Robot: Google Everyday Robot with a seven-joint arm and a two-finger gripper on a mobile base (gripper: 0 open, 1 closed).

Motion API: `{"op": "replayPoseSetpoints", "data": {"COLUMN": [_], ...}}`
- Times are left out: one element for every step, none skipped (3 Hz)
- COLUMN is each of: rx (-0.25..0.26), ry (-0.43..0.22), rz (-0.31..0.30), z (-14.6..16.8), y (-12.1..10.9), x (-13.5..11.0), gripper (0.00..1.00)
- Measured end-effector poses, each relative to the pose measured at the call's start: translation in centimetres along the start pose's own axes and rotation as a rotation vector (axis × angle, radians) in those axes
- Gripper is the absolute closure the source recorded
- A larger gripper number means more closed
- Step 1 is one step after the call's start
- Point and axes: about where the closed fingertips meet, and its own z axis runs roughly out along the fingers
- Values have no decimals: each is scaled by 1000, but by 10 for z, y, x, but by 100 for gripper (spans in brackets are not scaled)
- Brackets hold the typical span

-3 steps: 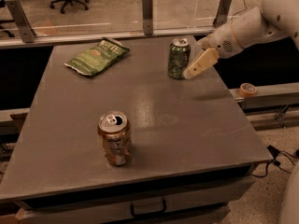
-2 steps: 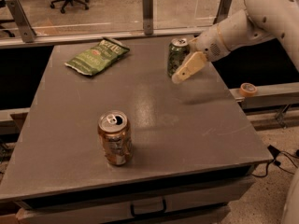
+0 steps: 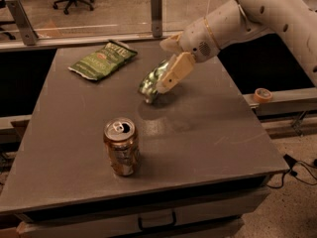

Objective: Knock green can over

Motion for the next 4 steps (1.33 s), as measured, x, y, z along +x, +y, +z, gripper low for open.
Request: {"op": "replayPoseSetpoints", "data": {"rx": [-31,4,114,330], "ry": [-30,-38,-21,20], "rz": [-42,-33,-26,-41], "z": [3,-10,-58,-146], "y": [14,5,-24,-59], "x": [-24,-22,-3,16], "gripper": [0,0,0,0]}}
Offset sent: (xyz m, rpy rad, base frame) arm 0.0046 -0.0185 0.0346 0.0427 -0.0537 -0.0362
